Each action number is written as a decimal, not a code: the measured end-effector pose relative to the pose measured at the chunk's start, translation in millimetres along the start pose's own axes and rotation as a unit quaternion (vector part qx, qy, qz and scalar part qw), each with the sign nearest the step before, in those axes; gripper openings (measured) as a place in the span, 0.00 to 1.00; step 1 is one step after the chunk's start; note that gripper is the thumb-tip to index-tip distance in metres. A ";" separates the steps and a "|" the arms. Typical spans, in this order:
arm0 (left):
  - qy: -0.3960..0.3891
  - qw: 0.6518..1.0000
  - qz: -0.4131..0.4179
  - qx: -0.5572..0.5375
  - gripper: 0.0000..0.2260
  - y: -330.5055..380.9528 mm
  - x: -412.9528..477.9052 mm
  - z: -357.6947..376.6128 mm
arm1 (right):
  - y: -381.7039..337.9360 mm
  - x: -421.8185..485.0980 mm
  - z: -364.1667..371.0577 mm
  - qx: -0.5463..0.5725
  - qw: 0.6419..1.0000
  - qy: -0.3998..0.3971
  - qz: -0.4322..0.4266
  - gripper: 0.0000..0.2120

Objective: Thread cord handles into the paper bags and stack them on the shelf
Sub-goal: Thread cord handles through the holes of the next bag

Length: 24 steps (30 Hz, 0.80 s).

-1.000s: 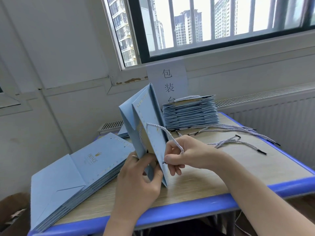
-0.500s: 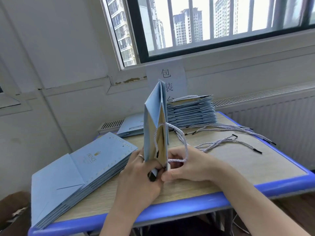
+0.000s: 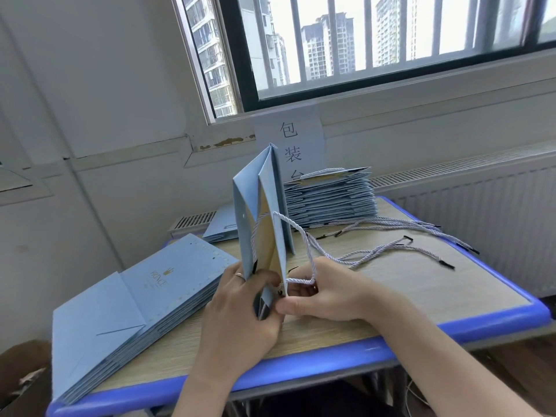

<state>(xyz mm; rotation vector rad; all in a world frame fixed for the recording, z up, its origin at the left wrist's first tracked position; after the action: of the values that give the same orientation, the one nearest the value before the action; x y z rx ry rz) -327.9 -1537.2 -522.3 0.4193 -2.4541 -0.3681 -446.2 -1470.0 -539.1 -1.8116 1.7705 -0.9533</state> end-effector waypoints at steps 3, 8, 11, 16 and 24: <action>0.016 0.999 0.030 0.023 0.08 6.7 -0.7 -0.7 | -1.9 -0.2 0.5 0.002 1.000 0.007 -0.011 0.16; 0.014 0.996 0.048 0.071 0.09 14.4 -2.4 0.3 | -1.1 1.1 0.4 0.003 1.000 0.023 -0.008 0.18; 0.033 0.996 0.064 0.059 0.12 19.9 -6.5 -6.5 | 3.0 -0.3 -1.5 0.021 0.999 0.034 0.010 0.16; 0.169 0.983 0.072 0.021 0.15 22.4 -15.4 -29.2 | -0.4 -2.6 -3.7 -0.001 0.999 0.049 0.013 0.15; 0.233 0.964 0.088 0.097 0.18 40.2 -5.2 -44.3 | 7.0 -0.4 0.5 -0.021 0.998 0.042 0.044 0.10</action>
<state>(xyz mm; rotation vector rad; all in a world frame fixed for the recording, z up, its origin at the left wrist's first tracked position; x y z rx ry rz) -305.1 -1505.7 -476.6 0.3215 -2.0480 0.0482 -450.6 -1470.3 -544.6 -1.7248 1.9192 -0.9781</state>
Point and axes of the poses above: each hand's wrist, its own x-axis towards the middle knuckle, its own z-axis out of the palm, y = z × x, the point moved 8 cm from there along x, towards the middle knuckle, and after that the axes turned 10 degrees about -y, right-handed, at the moved point
